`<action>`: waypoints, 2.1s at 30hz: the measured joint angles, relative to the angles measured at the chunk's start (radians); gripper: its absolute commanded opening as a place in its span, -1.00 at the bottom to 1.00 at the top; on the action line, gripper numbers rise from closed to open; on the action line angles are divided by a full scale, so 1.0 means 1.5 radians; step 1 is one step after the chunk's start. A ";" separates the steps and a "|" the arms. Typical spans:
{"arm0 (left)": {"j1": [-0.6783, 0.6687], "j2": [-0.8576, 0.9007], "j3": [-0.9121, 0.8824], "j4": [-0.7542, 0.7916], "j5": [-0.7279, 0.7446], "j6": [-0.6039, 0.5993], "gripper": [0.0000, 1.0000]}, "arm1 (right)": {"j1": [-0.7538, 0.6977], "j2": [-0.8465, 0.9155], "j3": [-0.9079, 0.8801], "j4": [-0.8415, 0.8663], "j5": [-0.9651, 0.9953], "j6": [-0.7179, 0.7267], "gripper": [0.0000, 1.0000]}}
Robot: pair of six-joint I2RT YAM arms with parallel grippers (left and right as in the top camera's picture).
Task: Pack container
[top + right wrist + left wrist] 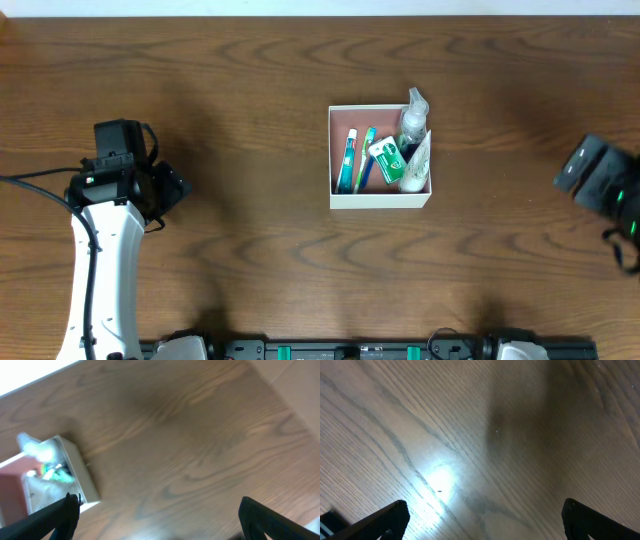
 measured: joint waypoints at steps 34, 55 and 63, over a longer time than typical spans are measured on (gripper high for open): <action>0.000 0.000 0.000 -0.001 0.000 0.000 0.96 | -0.002 -0.215 -0.467 0.202 -0.183 -0.056 0.98; 0.000 0.000 -0.001 -0.001 0.000 0.000 0.96 | 0.024 -0.573 -1.005 0.794 -0.298 -0.284 0.98; 0.000 0.000 -0.001 -0.001 0.000 0.000 0.96 | 0.027 -0.689 -1.086 0.806 -0.330 -0.311 0.99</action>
